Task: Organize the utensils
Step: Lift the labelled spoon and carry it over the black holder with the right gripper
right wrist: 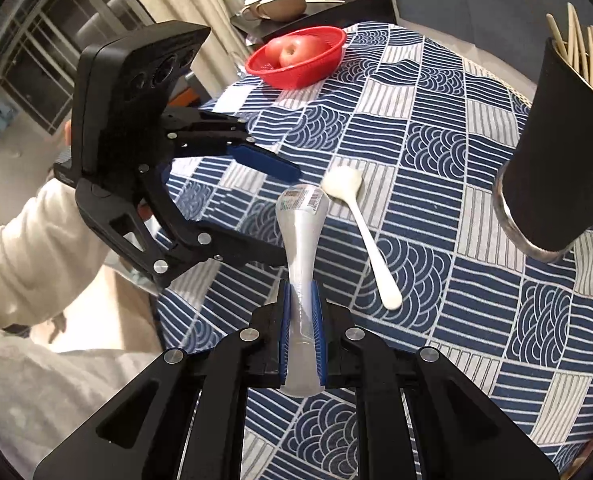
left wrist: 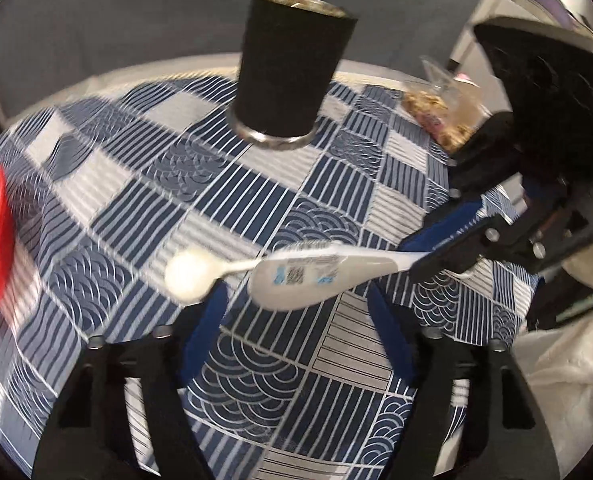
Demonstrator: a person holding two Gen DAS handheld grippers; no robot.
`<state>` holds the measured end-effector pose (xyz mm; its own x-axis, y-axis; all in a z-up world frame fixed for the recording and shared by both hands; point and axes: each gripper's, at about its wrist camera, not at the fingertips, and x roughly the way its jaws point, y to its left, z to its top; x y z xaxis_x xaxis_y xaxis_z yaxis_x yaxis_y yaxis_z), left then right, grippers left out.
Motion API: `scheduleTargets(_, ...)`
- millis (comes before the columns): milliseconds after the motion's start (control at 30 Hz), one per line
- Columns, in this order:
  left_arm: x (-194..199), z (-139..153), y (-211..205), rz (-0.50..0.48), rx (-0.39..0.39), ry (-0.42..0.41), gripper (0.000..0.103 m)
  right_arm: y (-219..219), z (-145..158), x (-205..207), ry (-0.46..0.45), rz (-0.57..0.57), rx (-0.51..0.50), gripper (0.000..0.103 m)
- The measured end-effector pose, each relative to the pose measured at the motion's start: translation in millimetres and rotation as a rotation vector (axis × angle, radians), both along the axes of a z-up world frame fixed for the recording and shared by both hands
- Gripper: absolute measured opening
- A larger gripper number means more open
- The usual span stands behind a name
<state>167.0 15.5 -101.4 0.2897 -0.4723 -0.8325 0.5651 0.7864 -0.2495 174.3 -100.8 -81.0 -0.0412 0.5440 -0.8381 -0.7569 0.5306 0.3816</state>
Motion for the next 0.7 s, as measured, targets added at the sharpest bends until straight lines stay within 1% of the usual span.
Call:
scheduleTargets(33, 1.4, 2.8, -0.4, -0.017, 0.004, -0.008, 0.059, 0.0, 2.8, 3.2, 0.005, -0.001, 0.003, 0.01)
scheduleTargets(67, 4.3, 6.7, -1.5, -0.04, 0.012, -0.02, 0.056, -0.2, 5.3, 6.1, 0.017, 0.0, 0.009, 0.01)
scheduleTargets(100, 6.0, 8.8, -2.2, -0.051, 0.022, -0.029, 0.05, -0.7, 8.2, 9.5, 0.022, 0.0, 0.01, 0.01)
scheduleTargets(133, 9.5, 11.7, -2.8, -0.066, 0.043, -0.045, 0.047, -1.4, 10.8, 12.5, 0.021, -0.003, 0.006, 0.01)
scheduleTargets(233, 19.4, 18.4, -2.2, -0.103, 0.066, -0.062, 0.033, -7.0, 17.5, 23.5, 0.039, -0.025, 0.008, 0.01)
scheduleTargets(300, 24.9, 20.9, 0.4, -0.114, 0.071, -0.059, 0.018, -11.9, 20.9, 29.6, 0.038, -0.046, 0.001, 0.01)
scheduleTargets(367, 33.7, 25.9, 2.9, -0.125, 0.06, -0.048, 0.012, -15.4, 24.0, 33.6, 0.037, -0.066, -0.007, 0.009)
scheduleTargets(467, 44.6, 38.3, 0.7, -0.141, 0.048, -0.064, 0.011, -19.6, 32.7, 35.6, 0.01, -0.091, -0.018, 0.009)
scheduleTargets(700, 73.6, 73.2, -22.0, -0.209, 0.058, -0.13, 0.01, -38.8, 59.1, 45.0, -0.062, -0.149, -0.026, 0.009)
